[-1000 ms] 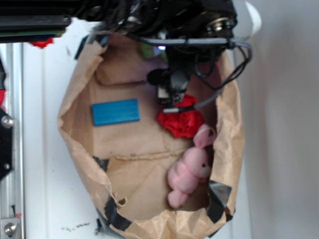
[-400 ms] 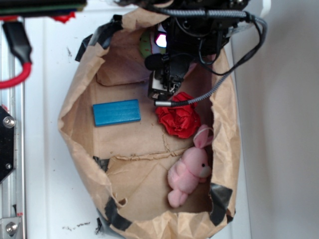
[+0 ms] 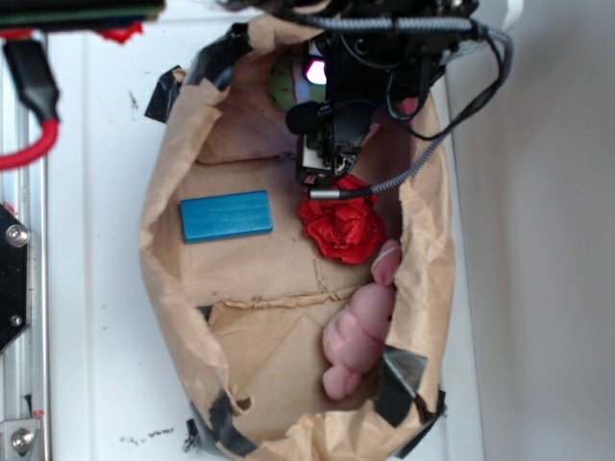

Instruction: Grab the green animal.

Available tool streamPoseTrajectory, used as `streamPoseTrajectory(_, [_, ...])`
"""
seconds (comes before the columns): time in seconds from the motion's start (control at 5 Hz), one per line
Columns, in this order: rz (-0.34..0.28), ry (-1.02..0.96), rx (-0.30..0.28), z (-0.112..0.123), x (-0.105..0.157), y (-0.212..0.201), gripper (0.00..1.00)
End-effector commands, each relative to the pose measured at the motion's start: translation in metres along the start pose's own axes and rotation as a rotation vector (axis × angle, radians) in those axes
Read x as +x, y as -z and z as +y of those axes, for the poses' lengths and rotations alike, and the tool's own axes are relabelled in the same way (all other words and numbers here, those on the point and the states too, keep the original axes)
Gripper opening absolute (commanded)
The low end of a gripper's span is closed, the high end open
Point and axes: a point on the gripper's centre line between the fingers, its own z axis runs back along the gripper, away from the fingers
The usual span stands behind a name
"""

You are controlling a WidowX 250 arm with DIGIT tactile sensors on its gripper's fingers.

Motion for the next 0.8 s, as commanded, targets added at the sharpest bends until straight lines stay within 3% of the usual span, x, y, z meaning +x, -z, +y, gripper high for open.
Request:
streamPoseTrajectory(0.0, [-0.163, -0.11, 0.198, 0.028, 0.03, -0.005, 1.0])
streamPoseTrajectory(0.2, [-0.194, -0.123, 0.264, 0.029, 0.035, 0.008, 1.0])
streamPoseTrajectory(0.4, [-0.189, -0.084, 0.224, 0.024, 0.028, 0.0, 1.0])
streamPoseTrajectory(0.6, [-0.15, -0.002, 0.085, 0.015, 0.008, -0.025, 1.0])
